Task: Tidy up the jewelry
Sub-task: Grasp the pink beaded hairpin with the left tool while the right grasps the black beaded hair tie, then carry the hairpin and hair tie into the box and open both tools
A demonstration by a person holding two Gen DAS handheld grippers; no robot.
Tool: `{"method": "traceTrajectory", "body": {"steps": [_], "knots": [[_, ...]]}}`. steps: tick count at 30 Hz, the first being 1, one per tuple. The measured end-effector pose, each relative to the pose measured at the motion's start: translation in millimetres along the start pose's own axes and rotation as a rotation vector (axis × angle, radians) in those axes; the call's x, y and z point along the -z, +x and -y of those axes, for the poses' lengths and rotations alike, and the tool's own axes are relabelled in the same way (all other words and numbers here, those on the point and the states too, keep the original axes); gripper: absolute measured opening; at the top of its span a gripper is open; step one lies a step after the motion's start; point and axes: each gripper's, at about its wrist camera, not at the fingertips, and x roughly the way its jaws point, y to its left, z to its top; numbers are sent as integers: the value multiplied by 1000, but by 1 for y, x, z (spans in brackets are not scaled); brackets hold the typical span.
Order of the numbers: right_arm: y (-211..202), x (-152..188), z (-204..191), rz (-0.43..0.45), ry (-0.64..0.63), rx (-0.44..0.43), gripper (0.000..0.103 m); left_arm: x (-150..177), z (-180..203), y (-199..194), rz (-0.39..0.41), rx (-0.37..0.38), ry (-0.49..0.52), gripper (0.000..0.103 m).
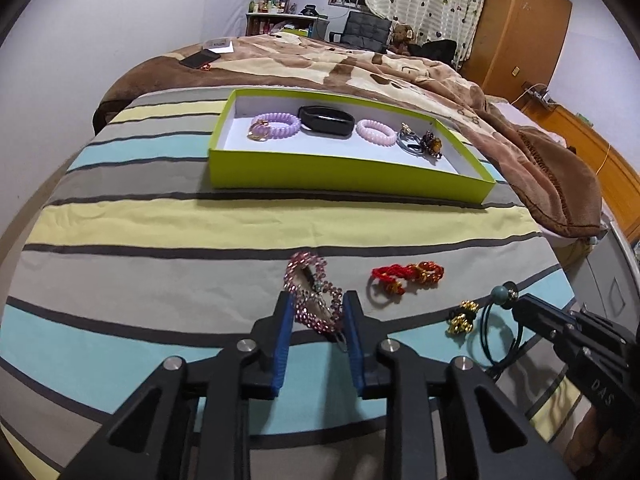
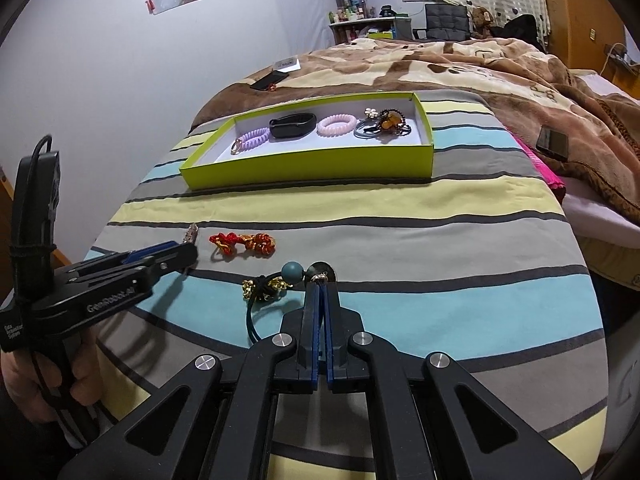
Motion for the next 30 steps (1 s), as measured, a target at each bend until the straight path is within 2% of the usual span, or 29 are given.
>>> {"method": "traceTrajectory", "body": {"steps": [9,18,25,30], "knots": [[-1,1,-1,-2,-2,-7,2,-3,-4,2,-6,17,-9,24],[-2,0,-3,5,-4,-7,1,-15,0,13,-13,-14,-2,25],[-4,0,-3,8,-3,-4,2,-19,-2,15,-24,2,-26,37],[-4,-1,-4,8,-6,-5,1,-21,2,19,-10,-32,-7,37]]}}
